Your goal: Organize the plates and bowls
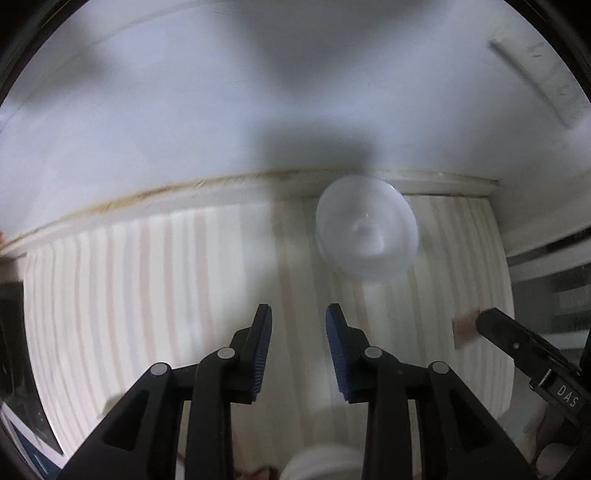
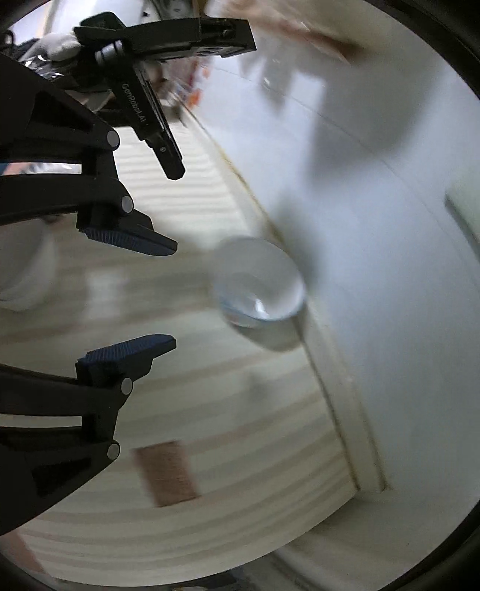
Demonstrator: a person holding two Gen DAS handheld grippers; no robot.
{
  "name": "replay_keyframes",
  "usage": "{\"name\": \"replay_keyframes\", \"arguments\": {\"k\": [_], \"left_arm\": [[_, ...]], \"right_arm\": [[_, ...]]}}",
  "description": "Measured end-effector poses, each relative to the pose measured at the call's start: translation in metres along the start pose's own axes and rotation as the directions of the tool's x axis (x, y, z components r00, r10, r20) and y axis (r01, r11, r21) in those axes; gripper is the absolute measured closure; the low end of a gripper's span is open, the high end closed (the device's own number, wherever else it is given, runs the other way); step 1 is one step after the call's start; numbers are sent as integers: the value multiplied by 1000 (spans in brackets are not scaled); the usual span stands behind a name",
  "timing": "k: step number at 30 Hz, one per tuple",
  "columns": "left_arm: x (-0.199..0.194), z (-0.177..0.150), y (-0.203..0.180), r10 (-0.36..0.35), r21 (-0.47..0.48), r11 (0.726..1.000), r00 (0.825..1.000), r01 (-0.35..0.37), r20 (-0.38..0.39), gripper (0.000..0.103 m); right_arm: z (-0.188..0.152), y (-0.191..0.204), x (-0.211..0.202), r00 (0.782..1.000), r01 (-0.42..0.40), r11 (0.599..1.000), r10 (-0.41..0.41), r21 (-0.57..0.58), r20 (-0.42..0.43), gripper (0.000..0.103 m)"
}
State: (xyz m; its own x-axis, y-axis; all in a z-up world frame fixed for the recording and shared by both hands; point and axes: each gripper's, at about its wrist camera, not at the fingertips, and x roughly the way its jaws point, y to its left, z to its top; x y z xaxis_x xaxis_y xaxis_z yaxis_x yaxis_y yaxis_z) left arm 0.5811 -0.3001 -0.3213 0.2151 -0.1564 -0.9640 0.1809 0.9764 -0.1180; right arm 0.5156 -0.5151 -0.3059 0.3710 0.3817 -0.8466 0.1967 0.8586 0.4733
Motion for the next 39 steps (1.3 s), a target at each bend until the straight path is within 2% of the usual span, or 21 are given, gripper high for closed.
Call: {"name": "replay_keyframes", "arguments": {"k": [2,8,20,22,24,25,34,39], "left_arm": [[18,16,-7,11,19,1000,1000,-11,-15,75],[47,41,-20,53,73,996,998,-50,-40,75],[86,54,-22,62,89,995,992,-52,-109,75],[92,56,-21,50,87,995,992,-40,-114,75],[96,56,-19,25,85,996,993,-15,-116,79],[97,56,-19,13,87,996,993,-3,-116,84],[86,46,-21,8,92,996,995,1,-97,84],[79,52,-23,16,97,995,997,-8,-80,84]], "right_arm": [[22,-4,22,1000,19,1000,-19,9,-6,55],[55,-8,71,998,53,998,-52,15,-31,55],[73,-19,119,993,77,997,-75,13,-89,56],[75,-18,123,993,70,997,-69,13,-100,62],[75,-16,129,991,67,998,-66,6,-119,88],[76,-15,131,991,55,998,-54,8,-122,89],[73,-11,130,991,63,998,-63,-2,-118,90],[64,-3,119,991,60,998,-63,-29,-119,91]]}}
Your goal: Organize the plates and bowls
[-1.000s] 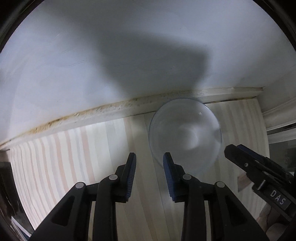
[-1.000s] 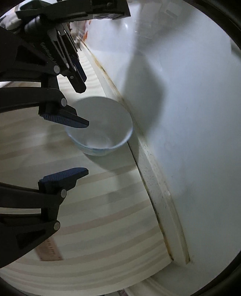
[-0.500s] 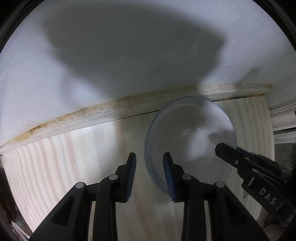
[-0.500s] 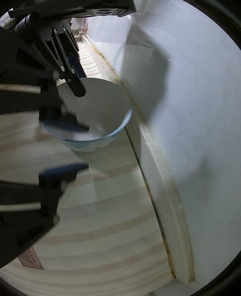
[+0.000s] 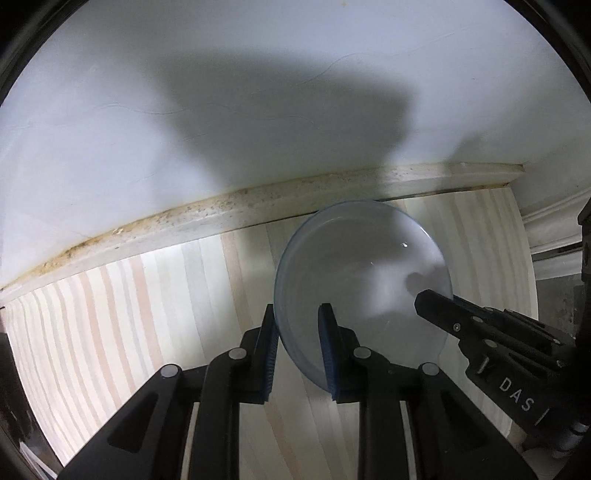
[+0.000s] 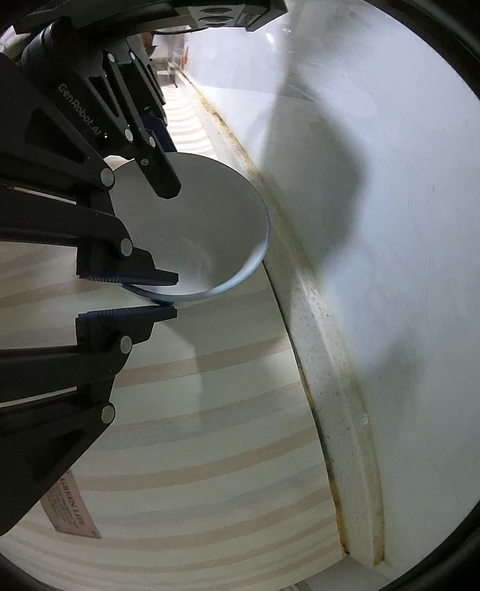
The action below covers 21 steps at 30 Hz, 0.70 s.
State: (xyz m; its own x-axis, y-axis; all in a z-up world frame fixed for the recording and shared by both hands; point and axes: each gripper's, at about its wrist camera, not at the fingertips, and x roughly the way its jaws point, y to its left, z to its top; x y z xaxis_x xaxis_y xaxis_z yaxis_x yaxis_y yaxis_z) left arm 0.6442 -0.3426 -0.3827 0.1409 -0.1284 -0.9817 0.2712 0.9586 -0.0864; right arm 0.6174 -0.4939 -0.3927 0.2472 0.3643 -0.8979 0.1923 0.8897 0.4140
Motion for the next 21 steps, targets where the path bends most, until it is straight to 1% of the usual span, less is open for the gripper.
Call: {"name": "replay_keyframes", "arguments": {"k": [4,10,17,21], "left_arm": [[-18,-11,-1,-8,-6,1000,1000,8,15,84],[-50,-42,-7,-15,6,1000,999,15,51,84],[-94,-90,-7,-44,33,999,994,41,96,84],[-111,-120,-5,-55,47,998,993,50,105,84]], "right_arm": [[-12,7,-16,1000,-12,1000,12,-17,9,91],[-39,21,-46,999,-18,999,20,-49,30,91],[-91,32,-96,998,-26,996,32,-80,63,91],[-125,40,-118,997,-26,995,32,-93,70,91]]}}
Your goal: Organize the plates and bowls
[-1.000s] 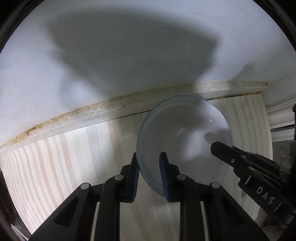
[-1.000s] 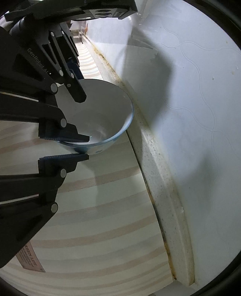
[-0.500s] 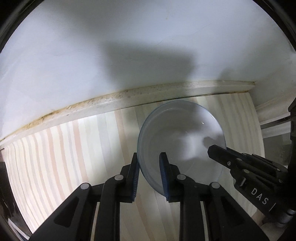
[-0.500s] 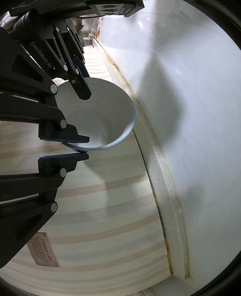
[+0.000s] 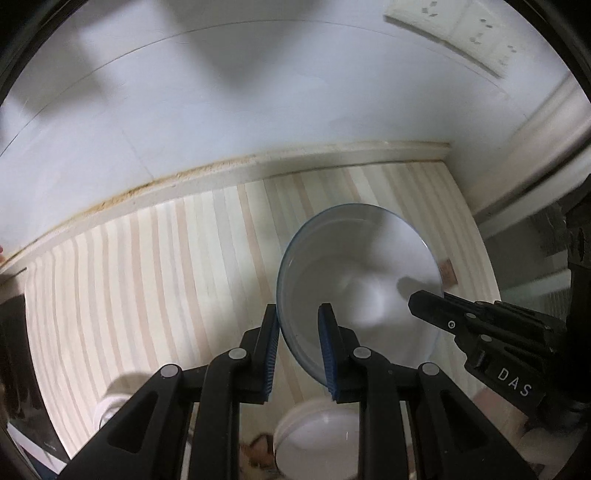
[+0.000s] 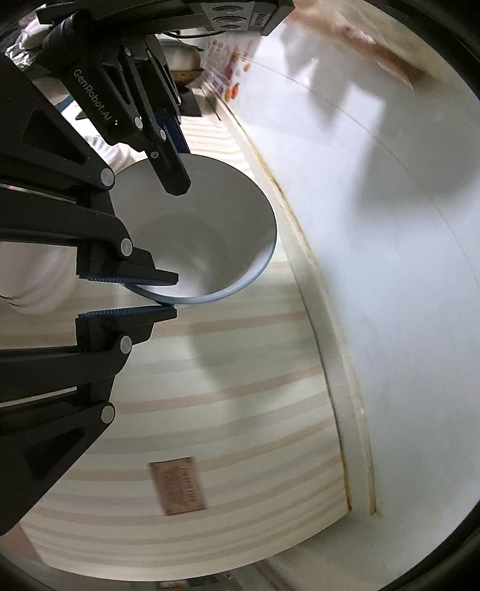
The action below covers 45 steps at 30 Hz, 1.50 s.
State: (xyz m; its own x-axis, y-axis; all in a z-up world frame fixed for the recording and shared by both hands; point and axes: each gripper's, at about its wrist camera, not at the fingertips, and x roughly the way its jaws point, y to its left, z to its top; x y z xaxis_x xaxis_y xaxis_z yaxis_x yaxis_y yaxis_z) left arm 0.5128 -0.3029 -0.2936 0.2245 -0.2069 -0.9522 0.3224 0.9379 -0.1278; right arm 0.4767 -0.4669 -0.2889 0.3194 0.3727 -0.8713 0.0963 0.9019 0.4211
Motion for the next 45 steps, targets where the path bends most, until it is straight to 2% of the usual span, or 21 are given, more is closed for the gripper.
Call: {"name": "replay_keyframes", "arguments": {"k": [9,20,31,45], "left_arm": [[-20,-60,5,-33,11,999,999,34,-23,84],[-2,-104,15,-28,8,1000,994,29,-106,84],[-2,-119,12,-9,19,1000,994,11,-111,84],[26,-125,12,8,24,1000,988,-5,-153,84]], "right_arm": [[-74,16,-33,1000,-7,1000,7,3,-3,90],[-137,16,-9,996,0,1000,0,10,-91,91],[-153,15,-4,992,2,1000,-1,8,-124,91],[-153,8,12,985,17,1000,-15,6,-169,90]]}}
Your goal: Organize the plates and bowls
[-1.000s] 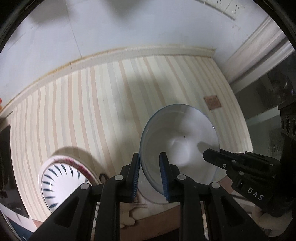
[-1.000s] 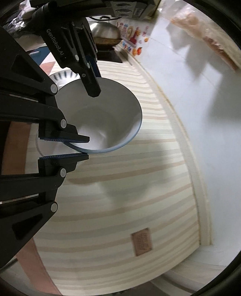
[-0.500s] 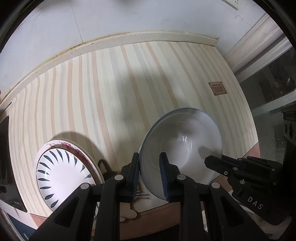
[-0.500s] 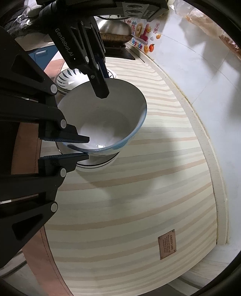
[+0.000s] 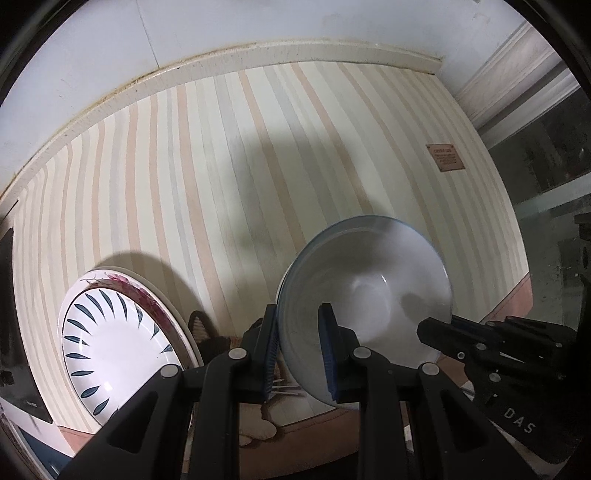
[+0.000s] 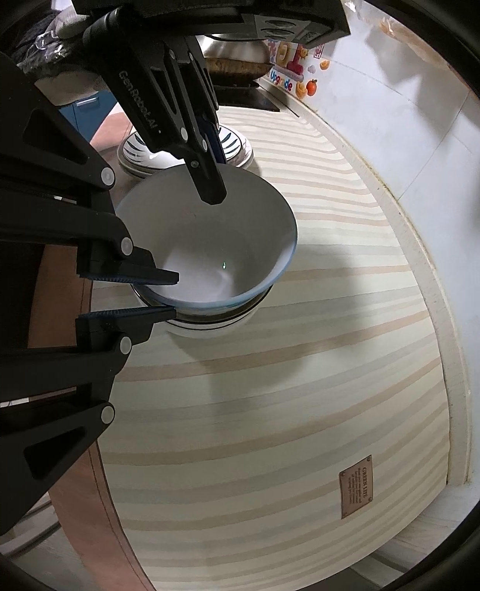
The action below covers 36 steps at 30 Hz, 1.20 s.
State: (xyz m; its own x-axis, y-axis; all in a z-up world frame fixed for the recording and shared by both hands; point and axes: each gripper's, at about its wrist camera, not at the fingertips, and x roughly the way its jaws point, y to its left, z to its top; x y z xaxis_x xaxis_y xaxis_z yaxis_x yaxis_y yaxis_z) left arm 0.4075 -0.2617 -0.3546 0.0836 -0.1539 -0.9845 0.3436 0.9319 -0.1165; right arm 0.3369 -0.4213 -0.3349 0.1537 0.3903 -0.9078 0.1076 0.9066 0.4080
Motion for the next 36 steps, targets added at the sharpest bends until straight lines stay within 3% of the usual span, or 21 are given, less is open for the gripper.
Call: {"name": "replay_keyframes", "arguments": {"k": [10,22,28,31,33,36], "left_arm": [[13,-1,0,20,5,1000,999,-20,-40,84],[2,-8,5,42,-16,999,997,-43,-70,83],[-30,-19,10,59,-8,998,998,-59,-33,83],[-53,-26,9,52,-1,999,999,-52,0,76],[-68,-30,9,31,0,1000,999,-31,23,73],[-90,-35,6,24,14,1000,997,-25,74,52]], "right_arm": [[12,-2,5,1000,5,1000,-5,4,-24,90],[20,-4,-1,1000,14,1000,-14,18,-27,87],[13,3,-32,998,55,998,-56,13,25,66],[7,13,-54,994,87,996,-88,5,65,54],[1,19,-69,991,103,995,-102,-7,89,40],[-6,31,-93,984,117,993,-113,-26,136,25]]}}
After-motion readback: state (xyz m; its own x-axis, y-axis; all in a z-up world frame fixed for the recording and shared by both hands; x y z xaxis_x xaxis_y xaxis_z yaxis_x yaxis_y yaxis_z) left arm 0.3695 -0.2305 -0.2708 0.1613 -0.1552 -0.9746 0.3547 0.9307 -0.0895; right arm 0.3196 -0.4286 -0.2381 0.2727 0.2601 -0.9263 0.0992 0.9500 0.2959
